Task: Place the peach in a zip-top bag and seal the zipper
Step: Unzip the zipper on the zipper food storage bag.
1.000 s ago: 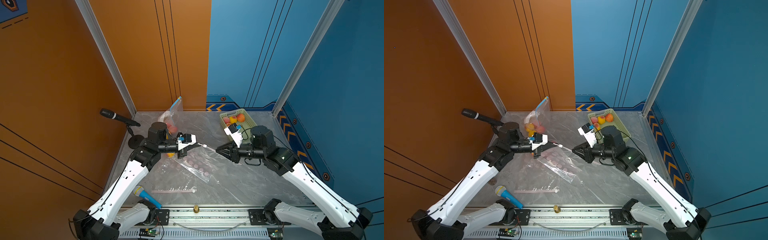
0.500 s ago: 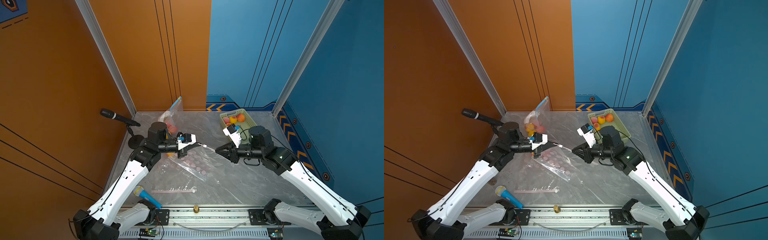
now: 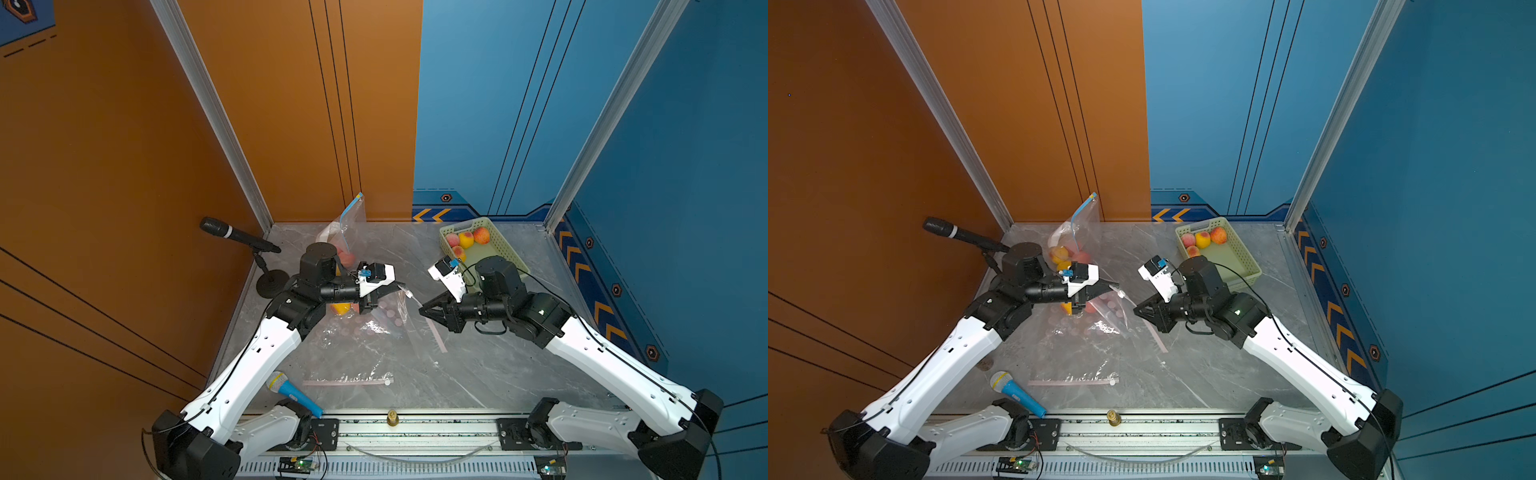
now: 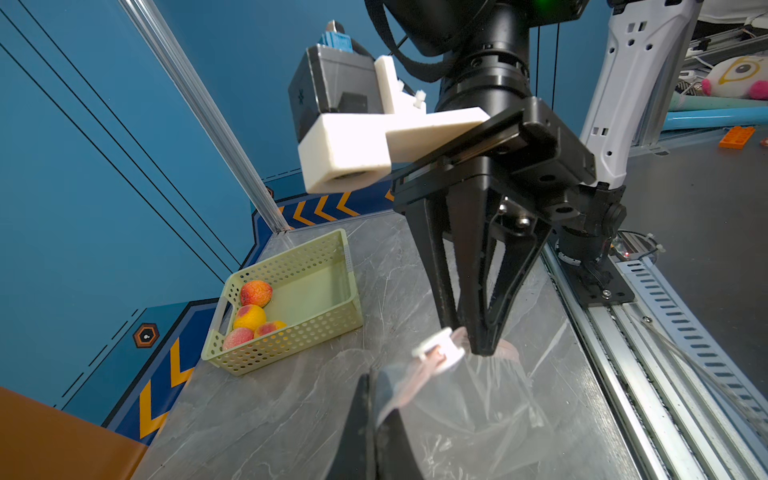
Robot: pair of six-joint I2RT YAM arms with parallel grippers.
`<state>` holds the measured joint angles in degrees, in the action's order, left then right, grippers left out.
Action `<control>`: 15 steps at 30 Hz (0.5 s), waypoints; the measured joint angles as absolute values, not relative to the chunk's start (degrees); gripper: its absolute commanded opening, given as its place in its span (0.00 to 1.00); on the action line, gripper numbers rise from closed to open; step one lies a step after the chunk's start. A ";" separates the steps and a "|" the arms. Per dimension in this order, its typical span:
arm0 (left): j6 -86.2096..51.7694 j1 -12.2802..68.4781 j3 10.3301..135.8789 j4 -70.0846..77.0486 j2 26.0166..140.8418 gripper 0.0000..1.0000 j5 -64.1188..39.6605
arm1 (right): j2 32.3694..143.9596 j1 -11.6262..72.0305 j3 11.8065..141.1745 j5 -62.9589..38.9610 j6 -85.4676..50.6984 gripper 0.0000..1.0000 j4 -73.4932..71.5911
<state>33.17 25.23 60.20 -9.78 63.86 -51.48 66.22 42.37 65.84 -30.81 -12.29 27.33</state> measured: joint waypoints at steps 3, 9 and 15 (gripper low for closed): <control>32.93 25.87 60.07 -9.56 64.16 0.00 -51.48 | 66.24 42.46 65.54 -30.48 -12.34 0.09 26.68; 31.70 27.18 60.05 -7.53 65.67 0.00 -51.40 | 66.46 43.16 65.28 -29.95 -12.49 0.07 25.56; 30.28 27.77 60.05 -5.85 67.20 0.00 -51.07 | 67.35 44.23 65.25 -29.74 -12.51 0.08 24.86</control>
<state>30.28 27.77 60.05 -5.85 67.20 -51.07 67.35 44.23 65.25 -29.74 -12.51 24.86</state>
